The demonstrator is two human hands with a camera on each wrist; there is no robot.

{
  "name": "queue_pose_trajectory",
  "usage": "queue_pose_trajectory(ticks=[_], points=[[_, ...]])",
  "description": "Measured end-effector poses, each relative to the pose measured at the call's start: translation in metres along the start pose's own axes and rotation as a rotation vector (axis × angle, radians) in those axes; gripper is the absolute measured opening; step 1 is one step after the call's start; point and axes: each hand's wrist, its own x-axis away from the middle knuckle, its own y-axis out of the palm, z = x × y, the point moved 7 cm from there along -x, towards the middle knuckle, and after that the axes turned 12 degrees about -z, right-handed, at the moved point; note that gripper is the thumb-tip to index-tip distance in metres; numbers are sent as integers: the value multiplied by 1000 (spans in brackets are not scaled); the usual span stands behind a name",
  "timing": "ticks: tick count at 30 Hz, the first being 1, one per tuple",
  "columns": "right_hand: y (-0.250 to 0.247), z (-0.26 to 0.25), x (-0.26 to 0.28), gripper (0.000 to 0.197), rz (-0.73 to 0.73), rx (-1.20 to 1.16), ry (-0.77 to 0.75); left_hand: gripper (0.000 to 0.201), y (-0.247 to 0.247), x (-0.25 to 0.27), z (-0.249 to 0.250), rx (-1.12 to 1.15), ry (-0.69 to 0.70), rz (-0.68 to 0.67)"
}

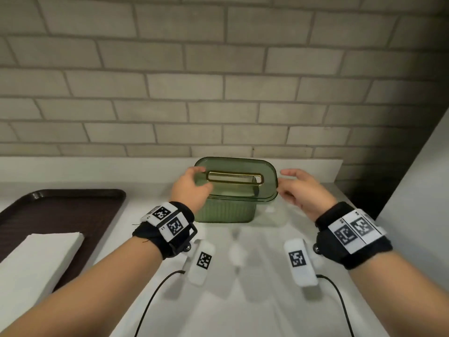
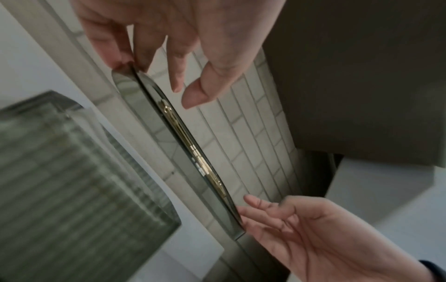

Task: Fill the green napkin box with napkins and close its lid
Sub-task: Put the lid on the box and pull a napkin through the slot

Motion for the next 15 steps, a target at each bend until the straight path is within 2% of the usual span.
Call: queue_pose_trajectory(ticks=[5,11,15], points=[[20,0,-45,28,-45,53,70,44,-15,-31,-17,20,-78,-14],[23,5,-77,20,-21,162,109,46,-10,-56,-35,46,-124,-63],[23,11,-88,33,0,274,93,47,-4,-64,-47,62,-135,-99]])
